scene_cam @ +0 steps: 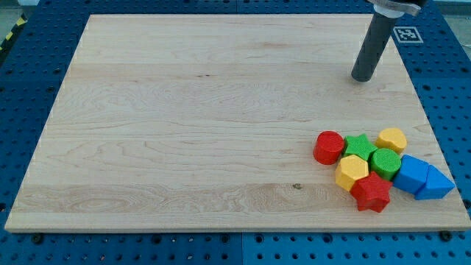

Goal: Move the green star upwards

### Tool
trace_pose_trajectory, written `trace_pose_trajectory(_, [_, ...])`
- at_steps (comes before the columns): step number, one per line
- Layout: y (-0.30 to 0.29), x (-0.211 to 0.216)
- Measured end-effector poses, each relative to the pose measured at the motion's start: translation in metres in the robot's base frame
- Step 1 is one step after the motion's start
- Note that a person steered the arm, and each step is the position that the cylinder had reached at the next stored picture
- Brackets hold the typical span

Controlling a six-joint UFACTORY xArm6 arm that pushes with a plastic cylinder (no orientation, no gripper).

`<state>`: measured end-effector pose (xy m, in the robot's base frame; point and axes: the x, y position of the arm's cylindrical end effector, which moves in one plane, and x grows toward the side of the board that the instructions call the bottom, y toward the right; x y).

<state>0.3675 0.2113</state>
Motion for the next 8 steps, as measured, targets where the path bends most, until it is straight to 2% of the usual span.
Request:
trace_pose_trajectory(1, [-0.003, 0.0])
trace_pose_trajectory(3, [-0.08, 0.0])
trace_pose_trajectory(5, [-0.139, 0.037])
trace_pose_trajectory(6, [-0.169, 0.073])
trace_pose_trajectory(8, [-0.188, 0.214])
